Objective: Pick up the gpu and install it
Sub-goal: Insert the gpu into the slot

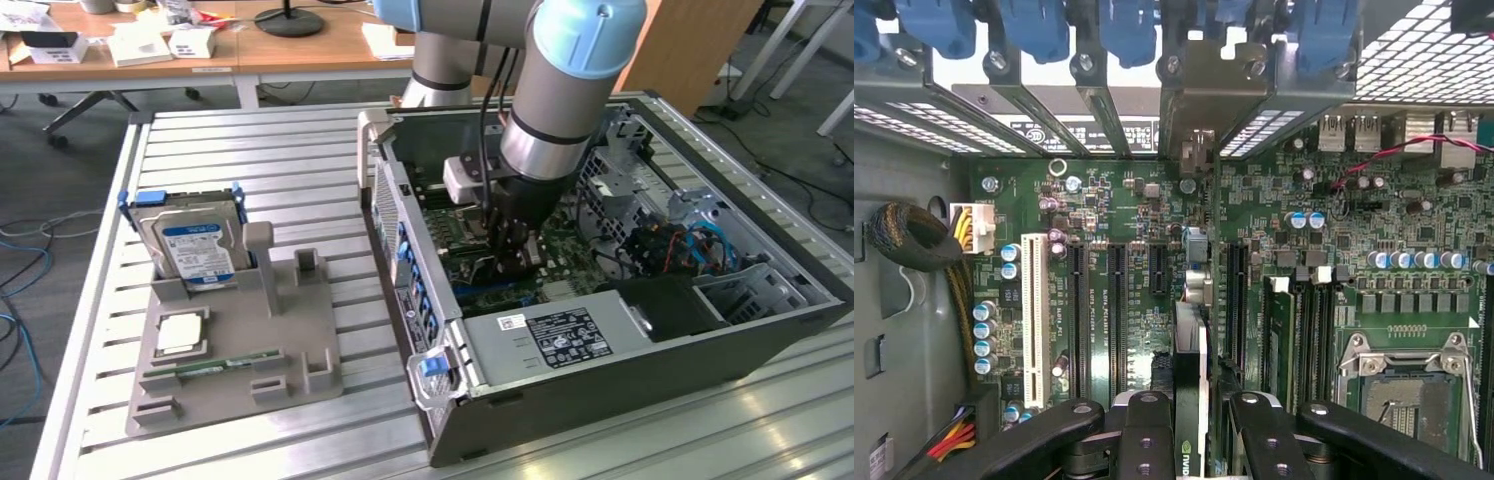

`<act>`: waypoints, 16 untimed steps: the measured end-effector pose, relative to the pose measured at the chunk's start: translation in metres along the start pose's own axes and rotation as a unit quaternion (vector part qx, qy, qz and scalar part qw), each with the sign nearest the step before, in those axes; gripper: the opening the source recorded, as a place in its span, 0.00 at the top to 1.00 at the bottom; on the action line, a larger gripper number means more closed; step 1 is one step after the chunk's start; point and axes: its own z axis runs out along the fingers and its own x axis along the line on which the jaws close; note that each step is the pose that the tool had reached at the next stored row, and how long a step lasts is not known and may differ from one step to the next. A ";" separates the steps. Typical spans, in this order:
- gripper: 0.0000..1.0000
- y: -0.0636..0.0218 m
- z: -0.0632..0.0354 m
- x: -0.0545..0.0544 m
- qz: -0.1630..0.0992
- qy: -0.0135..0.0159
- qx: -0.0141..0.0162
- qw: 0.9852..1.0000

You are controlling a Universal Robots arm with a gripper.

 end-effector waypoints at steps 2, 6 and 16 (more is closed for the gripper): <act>0.73 0.0000 0.0005 0.000 0.000 0.000 0.000 1.000; 0.73 0.0000 0.0006 0.000 0.000 0.000 0.000 1.000; 0.73 0.0000 0.0006 0.000 0.000 0.000 0.000 1.000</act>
